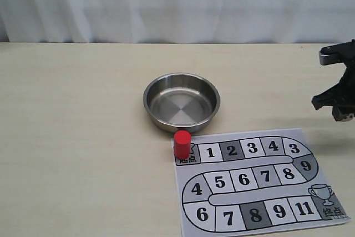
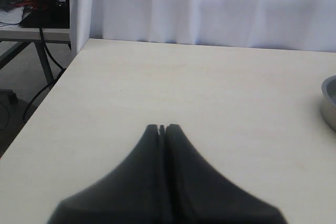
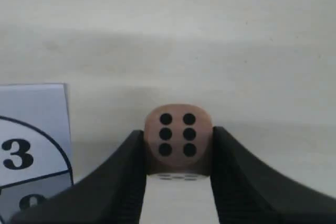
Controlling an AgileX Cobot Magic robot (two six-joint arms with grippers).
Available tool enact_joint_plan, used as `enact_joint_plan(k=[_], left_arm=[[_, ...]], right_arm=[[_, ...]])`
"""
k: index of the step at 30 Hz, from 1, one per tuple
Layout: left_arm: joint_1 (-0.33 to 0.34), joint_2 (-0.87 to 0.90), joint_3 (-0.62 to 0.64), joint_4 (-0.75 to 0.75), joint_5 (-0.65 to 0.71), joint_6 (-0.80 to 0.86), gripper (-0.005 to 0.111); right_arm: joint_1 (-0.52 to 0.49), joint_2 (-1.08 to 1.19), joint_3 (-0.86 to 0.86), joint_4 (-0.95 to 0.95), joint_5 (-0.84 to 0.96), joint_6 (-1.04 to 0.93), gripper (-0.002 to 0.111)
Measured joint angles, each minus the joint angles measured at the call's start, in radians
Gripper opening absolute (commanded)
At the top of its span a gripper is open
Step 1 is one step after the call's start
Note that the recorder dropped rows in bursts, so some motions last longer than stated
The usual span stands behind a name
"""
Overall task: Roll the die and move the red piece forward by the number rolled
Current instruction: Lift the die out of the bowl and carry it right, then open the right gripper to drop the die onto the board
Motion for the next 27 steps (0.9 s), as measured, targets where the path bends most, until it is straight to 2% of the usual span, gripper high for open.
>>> enact_joint_plan(k=[3, 5, 8, 9, 11, 13, 15, 27], left_arm=[[0.000, 0.000, 0.000, 0.000, 0.000, 0.000, 0.000], [0.000, 0.000, 0.000, 0.000, 0.000, 0.000, 0.000], [0.000, 0.000, 0.000, 0.000, 0.000, 0.000, 0.000], [0.000, 0.000, 0.000, 0.000, 0.000, 0.000, 0.000], [0.000, 0.000, 0.000, 0.000, 0.000, 0.000, 0.000], [0.000, 0.000, 0.000, 0.000, 0.000, 0.000, 0.000], [0.000, 0.000, 0.000, 0.000, 0.000, 0.000, 0.000], [0.000, 0.000, 0.000, 0.000, 0.000, 0.000, 0.000]], right_arm=[[0.000, 0.000, 0.009, 0.153, 0.034, -0.198, 0.006], [0.000, 0.000, 0.011, 0.359, 0.084, -0.427, 0.014], [0.002, 0.000, 0.013, 0.626, 0.145, -0.683, 0.040], [0.004, 0.000, 0.013, 0.692, 0.153, -0.724, 0.052], [0.004, 0.000, 0.013, 0.766, 0.168, -0.775, 0.078], [0.004, 0.000, 0.013, 0.783, 0.170, -0.781, 0.096], [0.004, 0.000, 0.013, 0.782, 0.172, -0.768, 0.100], [0.004, 0.000, 0.013, 0.521, 0.074, -0.516, 0.100]])
